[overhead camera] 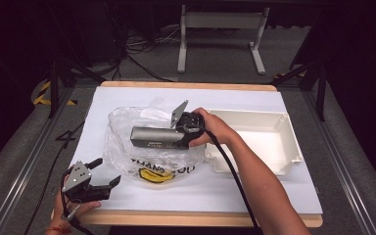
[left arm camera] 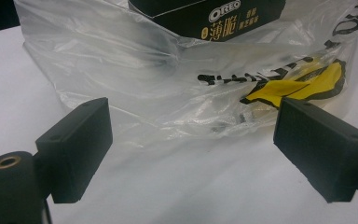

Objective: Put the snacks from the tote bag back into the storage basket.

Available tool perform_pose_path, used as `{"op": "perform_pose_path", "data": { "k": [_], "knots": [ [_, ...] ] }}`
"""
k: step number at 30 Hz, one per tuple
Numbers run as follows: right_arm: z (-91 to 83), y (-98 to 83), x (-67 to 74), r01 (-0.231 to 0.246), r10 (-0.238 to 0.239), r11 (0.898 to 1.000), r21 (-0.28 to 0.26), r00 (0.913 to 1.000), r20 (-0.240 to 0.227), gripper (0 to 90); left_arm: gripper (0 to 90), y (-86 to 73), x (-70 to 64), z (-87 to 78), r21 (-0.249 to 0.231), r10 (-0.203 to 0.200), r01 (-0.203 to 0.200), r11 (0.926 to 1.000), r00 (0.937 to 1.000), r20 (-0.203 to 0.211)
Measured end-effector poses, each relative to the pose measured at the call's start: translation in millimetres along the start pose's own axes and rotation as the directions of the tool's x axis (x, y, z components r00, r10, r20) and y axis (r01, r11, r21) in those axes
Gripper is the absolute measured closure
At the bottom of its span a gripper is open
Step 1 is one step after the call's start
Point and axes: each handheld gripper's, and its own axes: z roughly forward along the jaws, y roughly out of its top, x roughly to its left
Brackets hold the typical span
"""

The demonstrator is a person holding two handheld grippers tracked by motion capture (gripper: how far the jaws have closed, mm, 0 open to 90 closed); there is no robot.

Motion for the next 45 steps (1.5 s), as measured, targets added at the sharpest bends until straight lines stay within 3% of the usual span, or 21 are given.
{"op": "perform_pose_path", "data": {
  "k": [14, 45],
  "knots": [
    [-4.8, 0.8, 1.0, -0.007, 0.007, 1.0, -0.021, 1.0, -0.001, 43.1, 11.9, -0.2, 0.5, -0.2, -0.003, -0.005, 0.005, 1.0, 1.0, -0.005],
    [-39.2, 5.3, 11.0, 0.035, -0.033, 0.998, -0.046, 0.9987, 0.039, 43.1, 6.2, -0.4, 1.0, -0.1, 0.0, -0.02, 0.02, 0.9998, 0.9995, -0.026]
  ]
}}
